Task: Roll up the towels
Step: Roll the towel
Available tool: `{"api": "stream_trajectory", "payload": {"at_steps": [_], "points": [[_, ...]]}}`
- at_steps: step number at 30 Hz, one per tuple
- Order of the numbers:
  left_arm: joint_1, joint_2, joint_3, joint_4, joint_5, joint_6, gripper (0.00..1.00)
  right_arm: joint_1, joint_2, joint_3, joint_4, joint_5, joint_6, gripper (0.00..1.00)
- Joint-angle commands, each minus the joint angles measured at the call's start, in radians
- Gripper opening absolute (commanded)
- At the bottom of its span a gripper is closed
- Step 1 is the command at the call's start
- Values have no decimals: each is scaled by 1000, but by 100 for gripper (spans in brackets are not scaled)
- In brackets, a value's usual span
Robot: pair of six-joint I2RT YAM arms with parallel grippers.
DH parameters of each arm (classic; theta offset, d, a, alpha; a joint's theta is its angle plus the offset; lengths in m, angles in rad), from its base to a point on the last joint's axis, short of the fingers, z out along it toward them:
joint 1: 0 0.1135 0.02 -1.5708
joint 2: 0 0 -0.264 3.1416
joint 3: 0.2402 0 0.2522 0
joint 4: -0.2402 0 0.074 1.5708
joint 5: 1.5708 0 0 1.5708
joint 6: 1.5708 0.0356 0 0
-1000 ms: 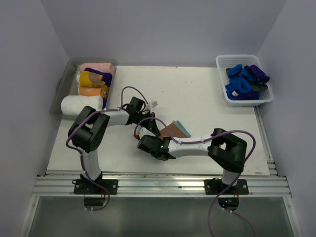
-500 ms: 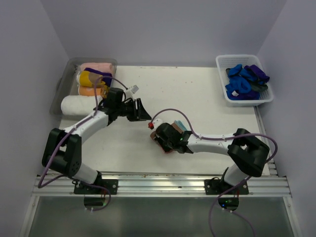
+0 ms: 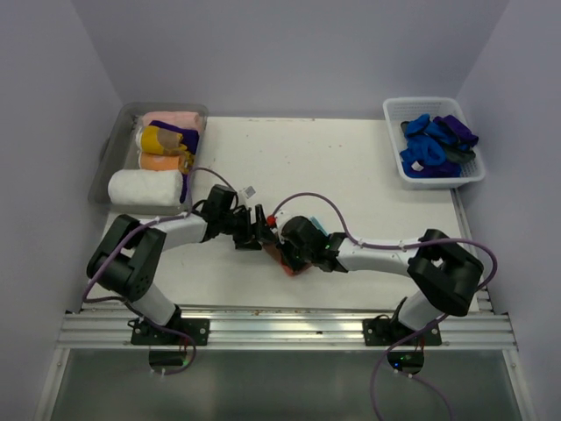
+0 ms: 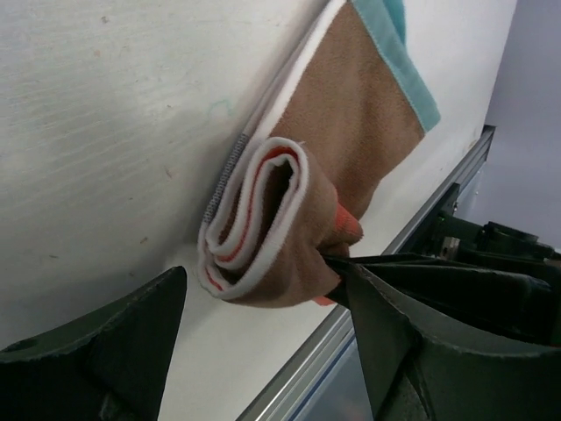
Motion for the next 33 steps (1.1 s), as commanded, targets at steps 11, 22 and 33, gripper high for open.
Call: {"api": "stream_trajectory", "payload": {"at_steps": [11,22,33], "points": [[-31,128,16,86,-105,-69,63,-18,-83,-47,-4,-32,19,0],[-70,182,59,51,-117,-116,3,-18,-91,-55,-28,3,-4,0],[-77,130,75,-87,-137,-111,0,100,-85,55,-139,246,-90,63]]}}
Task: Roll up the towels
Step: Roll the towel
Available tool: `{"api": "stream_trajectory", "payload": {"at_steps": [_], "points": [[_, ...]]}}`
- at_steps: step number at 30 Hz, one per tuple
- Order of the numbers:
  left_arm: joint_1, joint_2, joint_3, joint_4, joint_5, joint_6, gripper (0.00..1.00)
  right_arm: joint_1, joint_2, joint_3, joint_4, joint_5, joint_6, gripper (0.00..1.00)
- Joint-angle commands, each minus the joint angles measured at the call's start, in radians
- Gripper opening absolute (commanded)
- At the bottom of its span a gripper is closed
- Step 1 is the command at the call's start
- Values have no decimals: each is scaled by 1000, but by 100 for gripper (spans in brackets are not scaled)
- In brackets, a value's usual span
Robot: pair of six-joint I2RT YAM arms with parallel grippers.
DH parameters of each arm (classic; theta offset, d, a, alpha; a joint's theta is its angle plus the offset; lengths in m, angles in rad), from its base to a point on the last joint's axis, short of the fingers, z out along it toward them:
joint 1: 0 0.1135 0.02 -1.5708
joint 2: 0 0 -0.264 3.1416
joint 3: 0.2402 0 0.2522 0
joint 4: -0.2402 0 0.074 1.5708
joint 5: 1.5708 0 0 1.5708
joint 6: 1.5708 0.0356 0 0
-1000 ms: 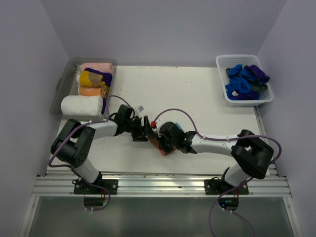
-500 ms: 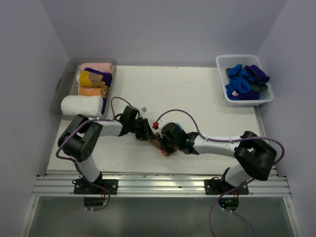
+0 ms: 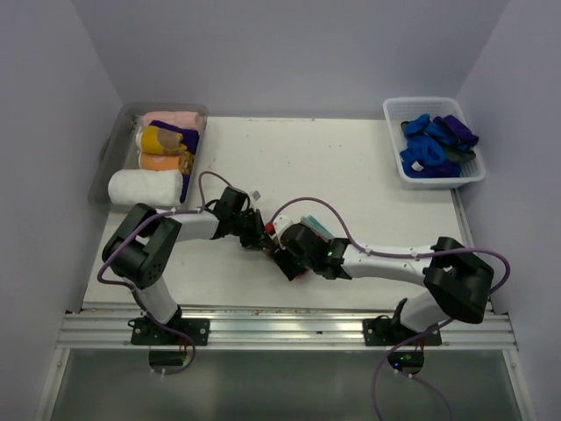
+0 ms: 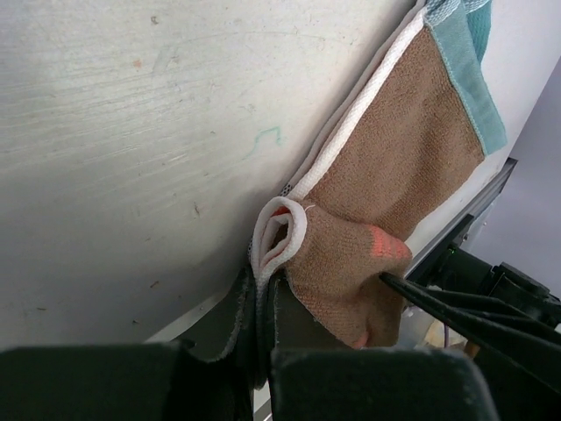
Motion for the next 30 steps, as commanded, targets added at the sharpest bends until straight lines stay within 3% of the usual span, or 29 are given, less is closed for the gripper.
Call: {"api": "stream_trajectory", "payload": {"at_steps": [1,8,18,19,21,23,25,29,30], "points": [[-9,-24,9,-80,-47,10,0,51,17,82,-61,160,-63,63],[-9,-27,23,-93,-48,13,0,106,120,163,-68,249,-139,59],[-9,-32,38,-107,-48,14,0,134,213,153,-49,235,-105,51],[-9,-35,38,-108,-48,14,0,134,224,141,-44,240,-96,48],[-7,-41,40,-113,-48,14,0,134,230,131,-38,254,-64,32],[-9,-58,38,-114,-48,14,0,132,213,113,-20,249,-44,10],[-7,-73,40,-120,-48,17,0,129,195,104,-9,216,-36,0],[17,-148,37,-131,-45,28,28,93,125,70,45,76,-19,0],[57,-215,23,-131,-35,31,50,50,85,43,75,-32,10,0]]}}
